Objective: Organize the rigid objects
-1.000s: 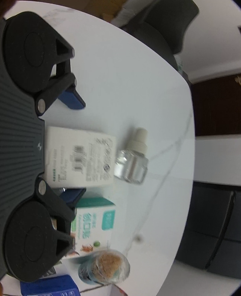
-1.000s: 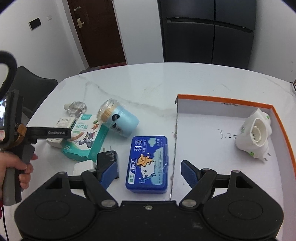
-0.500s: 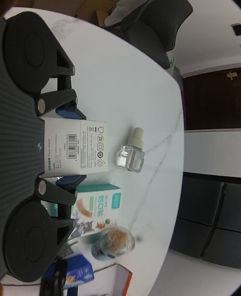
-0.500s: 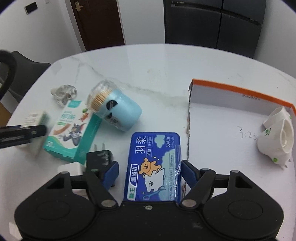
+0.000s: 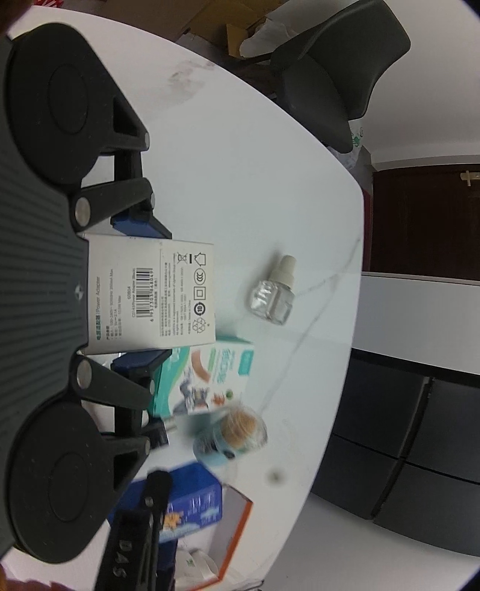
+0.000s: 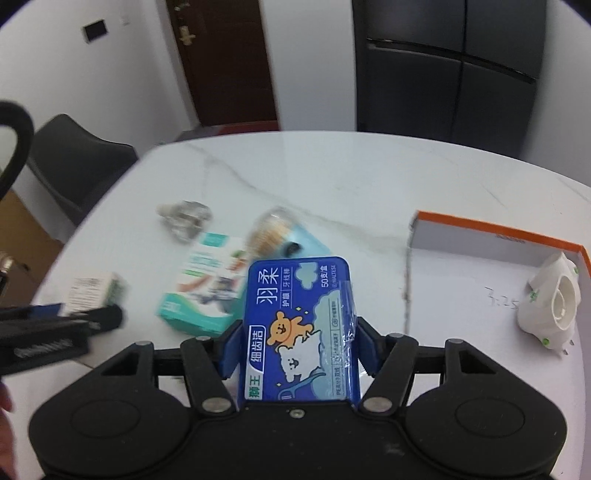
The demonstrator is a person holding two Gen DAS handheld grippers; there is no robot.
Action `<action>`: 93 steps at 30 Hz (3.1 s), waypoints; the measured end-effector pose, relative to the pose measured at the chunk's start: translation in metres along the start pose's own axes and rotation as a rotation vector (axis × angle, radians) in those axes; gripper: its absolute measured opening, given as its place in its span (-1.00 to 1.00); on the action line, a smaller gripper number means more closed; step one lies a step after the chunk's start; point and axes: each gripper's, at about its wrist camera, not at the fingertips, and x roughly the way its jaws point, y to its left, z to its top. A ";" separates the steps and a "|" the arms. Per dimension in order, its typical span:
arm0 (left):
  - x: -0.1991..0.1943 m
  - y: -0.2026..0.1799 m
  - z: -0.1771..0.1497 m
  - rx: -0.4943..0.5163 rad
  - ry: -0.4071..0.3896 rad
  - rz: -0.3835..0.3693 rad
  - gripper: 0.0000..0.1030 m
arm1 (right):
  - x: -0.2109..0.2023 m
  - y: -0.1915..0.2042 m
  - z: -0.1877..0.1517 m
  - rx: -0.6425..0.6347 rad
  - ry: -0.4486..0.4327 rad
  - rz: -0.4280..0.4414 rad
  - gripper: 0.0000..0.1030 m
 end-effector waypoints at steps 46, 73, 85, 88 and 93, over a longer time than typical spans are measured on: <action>-0.084 -0.067 -0.013 0.052 -0.136 -0.006 0.16 | -0.134 -0.029 -0.016 0.012 -0.118 -0.008 0.43; -0.088 -0.093 -0.021 0.065 -0.129 -0.021 0.16 | -0.156 -0.044 -0.024 0.031 -0.114 -0.048 0.43; -0.088 -0.109 -0.027 0.082 -0.126 -0.046 0.16 | -0.154 -0.044 -0.028 0.058 -0.120 -0.084 0.43; -0.088 -0.112 -0.027 0.087 -0.124 -0.051 0.16 | -0.152 -0.044 -0.029 0.067 -0.119 -0.092 0.43; -0.085 -0.118 -0.028 0.094 -0.119 -0.057 0.16 | -0.149 -0.046 -0.028 0.079 -0.121 -0.104 0.43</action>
